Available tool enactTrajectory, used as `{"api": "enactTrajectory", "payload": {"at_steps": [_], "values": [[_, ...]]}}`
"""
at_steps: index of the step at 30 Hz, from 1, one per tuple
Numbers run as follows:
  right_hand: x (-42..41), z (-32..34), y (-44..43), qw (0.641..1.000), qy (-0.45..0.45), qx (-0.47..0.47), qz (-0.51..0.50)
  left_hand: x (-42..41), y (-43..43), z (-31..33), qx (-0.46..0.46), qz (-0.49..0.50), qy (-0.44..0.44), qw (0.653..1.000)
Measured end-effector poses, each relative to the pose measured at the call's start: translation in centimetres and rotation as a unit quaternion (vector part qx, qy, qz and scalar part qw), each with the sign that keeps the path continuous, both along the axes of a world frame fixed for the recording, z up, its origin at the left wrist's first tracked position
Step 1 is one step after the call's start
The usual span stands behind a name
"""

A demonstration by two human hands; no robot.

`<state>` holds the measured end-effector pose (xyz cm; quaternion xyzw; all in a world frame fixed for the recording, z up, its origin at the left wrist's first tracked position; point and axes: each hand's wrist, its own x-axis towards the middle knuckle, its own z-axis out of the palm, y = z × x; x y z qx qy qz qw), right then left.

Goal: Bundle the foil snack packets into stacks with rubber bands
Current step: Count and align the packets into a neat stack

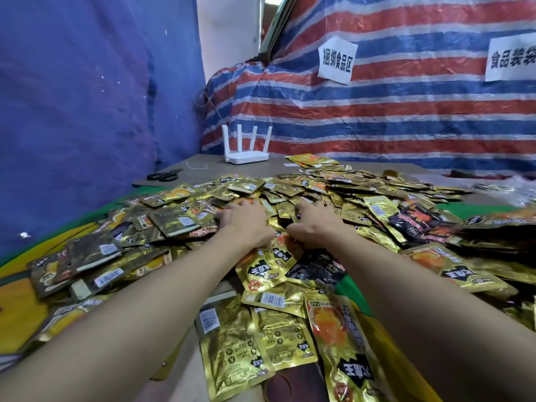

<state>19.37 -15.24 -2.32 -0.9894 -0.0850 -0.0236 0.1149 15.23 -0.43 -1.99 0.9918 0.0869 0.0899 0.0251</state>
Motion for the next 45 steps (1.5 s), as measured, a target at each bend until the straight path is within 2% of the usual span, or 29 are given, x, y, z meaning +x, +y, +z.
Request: {"api": "enactTrajectory", "payload": {"at_steps": [4, 7, 10, 16, 18, 21, 23, 27, 31, 33, 36, 38, 42, 45], "values": [[-0.5, -0.7, 0.3, 0.997, -0.074, 0.0, 0.002, -0.5, 0.8, -0.7, 0.017, -0.028, -0.097, 0.995], [-1.1, -1.2, 0.5, 0.992, -0.122, 0.014, 0.005, -1.0, 1.5, -0.8, 0.016, -0.048, -0.133, 0.99], [-1.6, -1.5, 0.3, 0.991, -0.137, 0.001, -0.004, -1.7, 1.6, -0.8, 0.009, -0.069, -0.185, 0.98], [-3.1, -1.1, -0.9, 0.969, -0.244, 0.01, -0.032, -4.4, 1.2, 0.8, -0.068, -0.123, -0.334, 0.932], [-3.6, -0.7, -1.5, 0.961, -0.264, 0.077, -0.016, -5.2, 1.2, 1.9, -0.131, -0.143, -0.366, 0.91], [-4.3, 0.0, -2.5, 0.928, -0.238, 0.287, -0.012, -5.9, 1.1, 3.4, -0.244, -0.156, -0.396, 0.872], [-5.1, 0.6, -3.1, 0.888, -0.236, 0.394, -0.009, -5.9, 1.3, 4.0, -0.332, -0.129, -0.397, 0.846], [-7.3, 1.6, -3.9, 0.837, -0.219, 0.502, 0.007, -6.1, 2.2, 3.6, -0.464, -0.089, -0.37, 0.8], [-9.6, 1.4, -4.1, 0.782, -0.134, 0.609, 0.018, -7.0, 2.4, 2.5, -0.567, -0.127, -0.301, 0.756], [-10.4, 1.3, -4.0, 0.75, -0.064, 0.658, 0.035, -7.5, 2.0, 2.0, -0.63, -0.145, -0.267, 0.715], [-11.1, 0.9, -3.6, 0.725, 0.017, 0.687, 0.048, -8.1, 1.1, 1.1, -0.739, -0.141, -0.226, 0.618], [-11.5, 0.7, -3.3, 0.704, 0.057, 0.705, 0.058, -8.4, 0.6, 0.5, -0.785, -0.143, -0.192, 0.572], [-11.9, 0.8, -3.2, 0.681, 0.084, 0.725, 0.066, -8.6, 0.3, 0.0, -0.789, -0.169, -0.172, 0.566], [-11.8, 0.5, -3.1, 0.687, 0.043, 0.724, 0.053, -8.7, 0.1, 0.1, -0.779, -0.188, -0.183, 0.569]]}}
